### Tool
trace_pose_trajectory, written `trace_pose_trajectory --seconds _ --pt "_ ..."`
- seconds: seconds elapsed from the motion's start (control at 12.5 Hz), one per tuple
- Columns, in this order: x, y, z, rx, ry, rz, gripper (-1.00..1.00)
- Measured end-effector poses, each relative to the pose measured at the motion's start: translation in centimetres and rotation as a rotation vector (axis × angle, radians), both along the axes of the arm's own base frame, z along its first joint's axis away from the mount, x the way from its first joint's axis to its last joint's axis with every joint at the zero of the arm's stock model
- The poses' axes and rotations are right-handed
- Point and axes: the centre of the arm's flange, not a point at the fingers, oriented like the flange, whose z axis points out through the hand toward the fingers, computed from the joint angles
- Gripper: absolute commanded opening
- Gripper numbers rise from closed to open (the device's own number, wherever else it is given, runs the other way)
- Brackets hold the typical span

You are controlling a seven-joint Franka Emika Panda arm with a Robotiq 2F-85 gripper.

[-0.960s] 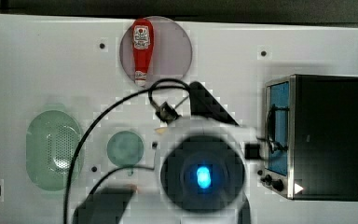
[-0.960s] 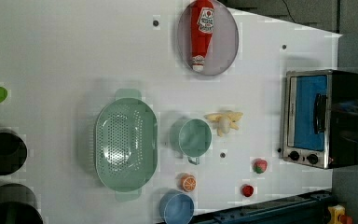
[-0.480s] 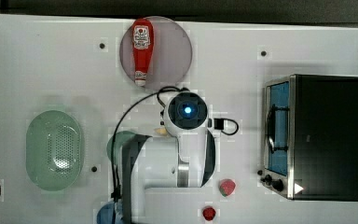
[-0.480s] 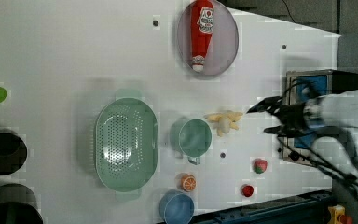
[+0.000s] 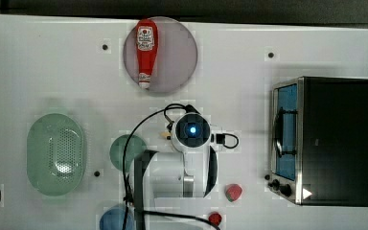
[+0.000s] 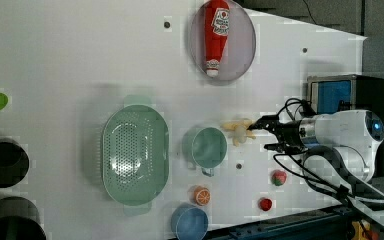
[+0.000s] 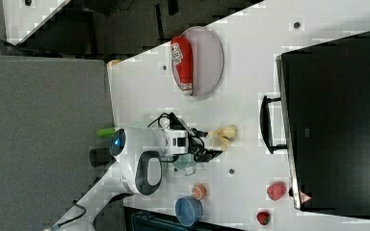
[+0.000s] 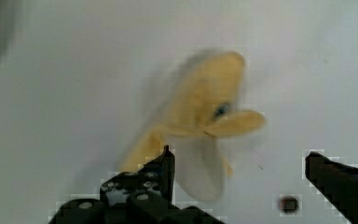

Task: Pick banana from table and place on oven.

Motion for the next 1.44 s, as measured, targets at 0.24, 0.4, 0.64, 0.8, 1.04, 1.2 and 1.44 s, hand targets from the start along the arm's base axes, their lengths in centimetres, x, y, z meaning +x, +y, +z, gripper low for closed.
trace_pose_trajectory --seconds 0.24,0.4,0.64,0.8,1.04,1.2,1.44 --pt "1.7 -0.4 -2.0 -0.002 -0.058 -0.004 1.0" --pt "1.9 -0.1 -4.5 0.004 -0.071 0.0 1.0" --pt "-0.7 1.0 -7.1 0.022 -0.02 0.003 0.18" --pt "-0.3 1.9 -6.6 0.022 -0.039 0.034 -0.28" --pt "0.2 2.0 -6.3 0.031 -0.048 0.007 -0.53" --pt "0.8 1.5 -5.3 0.029 -0.078 0.003 -0.53" --pt "1.1 1.1 -0.8 0.011 -0.06 0.015 -0.53"
